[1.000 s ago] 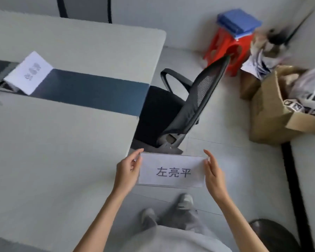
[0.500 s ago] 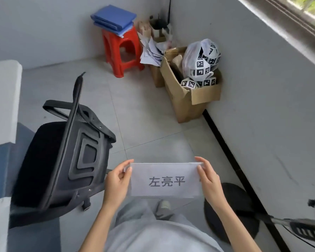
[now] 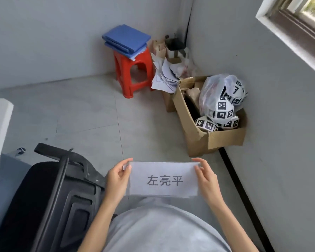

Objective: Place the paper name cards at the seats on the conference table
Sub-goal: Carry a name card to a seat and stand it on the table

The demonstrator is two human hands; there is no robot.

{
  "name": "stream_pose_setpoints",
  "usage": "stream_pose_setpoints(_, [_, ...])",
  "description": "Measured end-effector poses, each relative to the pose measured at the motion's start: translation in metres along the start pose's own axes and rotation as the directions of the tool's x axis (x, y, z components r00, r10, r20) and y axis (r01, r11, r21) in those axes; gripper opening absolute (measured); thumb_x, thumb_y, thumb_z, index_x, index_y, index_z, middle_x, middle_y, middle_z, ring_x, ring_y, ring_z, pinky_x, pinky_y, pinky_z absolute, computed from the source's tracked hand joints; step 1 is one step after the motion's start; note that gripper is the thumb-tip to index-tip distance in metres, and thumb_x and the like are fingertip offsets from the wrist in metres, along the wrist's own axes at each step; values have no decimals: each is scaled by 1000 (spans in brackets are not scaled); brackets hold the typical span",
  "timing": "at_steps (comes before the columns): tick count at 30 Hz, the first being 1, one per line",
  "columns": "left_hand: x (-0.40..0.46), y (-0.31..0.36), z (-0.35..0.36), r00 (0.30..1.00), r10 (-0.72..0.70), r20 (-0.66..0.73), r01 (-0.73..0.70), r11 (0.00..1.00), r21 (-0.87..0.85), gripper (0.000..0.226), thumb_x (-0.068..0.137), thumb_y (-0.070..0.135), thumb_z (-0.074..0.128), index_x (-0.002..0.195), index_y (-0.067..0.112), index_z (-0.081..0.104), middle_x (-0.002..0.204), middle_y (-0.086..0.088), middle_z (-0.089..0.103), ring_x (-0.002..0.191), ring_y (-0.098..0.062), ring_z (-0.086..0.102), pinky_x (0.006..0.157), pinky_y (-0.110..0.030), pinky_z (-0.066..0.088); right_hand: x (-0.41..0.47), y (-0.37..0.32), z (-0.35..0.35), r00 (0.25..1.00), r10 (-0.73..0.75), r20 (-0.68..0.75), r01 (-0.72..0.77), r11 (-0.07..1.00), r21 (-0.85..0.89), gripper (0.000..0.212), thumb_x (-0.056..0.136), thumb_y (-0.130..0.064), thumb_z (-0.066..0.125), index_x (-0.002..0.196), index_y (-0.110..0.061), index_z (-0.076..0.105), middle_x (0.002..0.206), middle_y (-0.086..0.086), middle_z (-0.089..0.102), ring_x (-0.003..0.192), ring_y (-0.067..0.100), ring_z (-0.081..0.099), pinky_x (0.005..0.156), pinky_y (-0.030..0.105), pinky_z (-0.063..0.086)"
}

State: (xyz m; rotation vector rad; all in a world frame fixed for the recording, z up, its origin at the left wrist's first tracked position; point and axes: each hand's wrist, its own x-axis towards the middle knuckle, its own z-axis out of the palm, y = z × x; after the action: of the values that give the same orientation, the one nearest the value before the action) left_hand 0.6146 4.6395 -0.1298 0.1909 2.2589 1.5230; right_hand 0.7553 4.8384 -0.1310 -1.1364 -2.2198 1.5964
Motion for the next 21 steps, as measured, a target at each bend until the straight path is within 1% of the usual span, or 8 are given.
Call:
stream_pose_setpoints(2, [52,19,-4,1000,23,-5,-23,998,50,20,88,15,52,101,26,63,76,2,60,71,-10,54,62,-13,40,44,-21,5,1000,-15,18,14,1000,22,22,94,-18,40,98,-32,56,59,-1,45,55,13,39,58,31,32])
stream_pose_setpoints(5, [120,50,-12,998,50,-33,-48,997,61,22,88,15,52,106,17,64,76,9,62,66,3,57,63,-7,41,111,-56,18,998,-30,50,28,999,41,22,94,-18,40,96,-34,55,61,8,40,55,19,35,58,32,30])
stream_pose_setpoints(9, [203,70,-31,991,50,-125,-44,998,55,21,88,17,52,105,20,64,64,1,53,58,-7,44,54,-14,33,205,-106,52,986,-59,155,50,997,62,23,95,-17,39,94,-33,55,73,13,49,65,22,43,60,33,35])
stream_pose_setpoints(11, [242,69,-44,980,23,-199,-18,1000,25,21,88,17,51,105,21,64,73,3,61,64,-6,53,61,-13,39,257,-131,78,967,-90,238,77,995,61,24,95,-16,38,93,-33,54,78,11,54,69,21,46,63,34,37])
stream_pose_setpoints(13, [280,69,-58,956,-31,-292,21,999,-38,21,89,14,50,105,18,63,88,15,64,78,10,59,70,-1,41,311,-157,110,937,-140,319,139,990,25,23,94,-16,38,93,-33,54,79,5,57,70,18,46,65,33,37])
stream_pose_setpoints(15, [317,68,-74,916,-96,-390,61,993,-100,20,89,10,50,101,20,62,92,20,61,81,19,56,71,3,39,364,-188,149,899,-179,401,194,981,4,24,94,-15,39,90,-34,54,76,-1,56,70,17,46,64,26,37])
stream_pose_setpoints(17, [348,67,-92,852,-175,-493,101,980,-172,20,89,10,50,95,27,60,93,20,61,82,12,59,70,2,40,413,-225,191,832,-223,508,269,963,-18,24,94,-17,40,87,-37,51,77,-4,57,74,17,48,63,21,38])
stream_pose_setpoints(21, [392,74,-137,671,-311,-674,133,944,-303,20,91,12,47,95,27,58,94,16,61,81,6,59,67,-4,43,481,-312,282,640,-271,719,435,899,-48,19,94,-17,40,96,-33,51,76,16,54,70,22,45,60,16,35])
